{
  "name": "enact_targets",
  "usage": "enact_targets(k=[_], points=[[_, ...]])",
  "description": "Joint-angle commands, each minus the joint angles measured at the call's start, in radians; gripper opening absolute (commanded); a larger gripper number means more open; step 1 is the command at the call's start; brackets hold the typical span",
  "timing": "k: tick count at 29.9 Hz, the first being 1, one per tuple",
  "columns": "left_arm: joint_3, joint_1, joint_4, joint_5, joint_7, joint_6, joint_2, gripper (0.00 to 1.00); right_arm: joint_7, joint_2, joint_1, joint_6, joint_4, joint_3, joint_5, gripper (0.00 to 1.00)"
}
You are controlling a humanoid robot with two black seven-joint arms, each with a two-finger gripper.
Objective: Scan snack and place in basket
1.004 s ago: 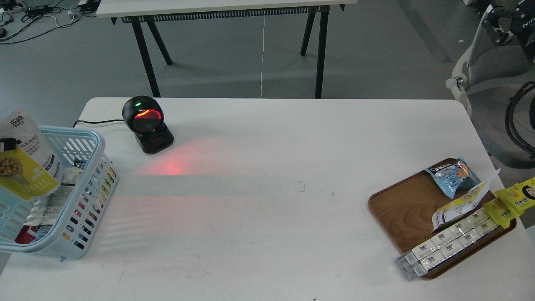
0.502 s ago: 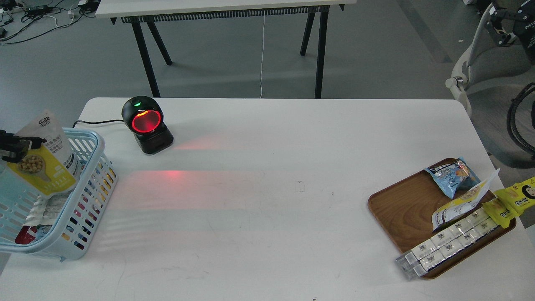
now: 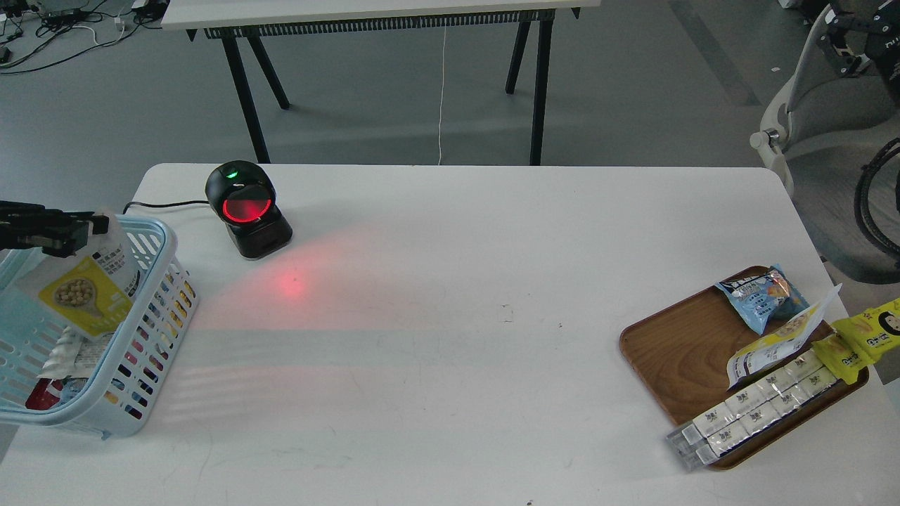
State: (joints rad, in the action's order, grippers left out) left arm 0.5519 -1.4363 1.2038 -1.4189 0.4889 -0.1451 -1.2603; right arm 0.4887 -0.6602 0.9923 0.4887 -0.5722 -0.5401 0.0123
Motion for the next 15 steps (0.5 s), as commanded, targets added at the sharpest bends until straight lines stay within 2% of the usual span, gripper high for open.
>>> enact_targets(k=[1, 7, 10, 15], points=[[-0.05, 0.017, -0.055, 0.063, 0.0, -0.001, 0.004, 0.79, 0.0, 0.001, 0.0, 0.0, 0.0, 0.0, 0.0, 0.98], [-0.15, 0.017, -0.092, 0.17, 0.0, -0.002, 0.01, 0.81, 0.0, 0.002, -0.003, 0.0, -0.002, 0.009, 0.005, 0.98], [-0.217, 0.017, -0.093, 0.318, 0.0, -0.001, 0.028, 0.81, 0.0, 0.002, 0.0, 0.0, -0.002, 0.015, 0.015, 0.98], [-0.332, 0.017, -0.093, 0.622, 0.0, -0.001, 0.125, 0.82, 0.0, 0.004, 0.008, 0.0, -0.005, 0.017, 0.018, 0.98]])
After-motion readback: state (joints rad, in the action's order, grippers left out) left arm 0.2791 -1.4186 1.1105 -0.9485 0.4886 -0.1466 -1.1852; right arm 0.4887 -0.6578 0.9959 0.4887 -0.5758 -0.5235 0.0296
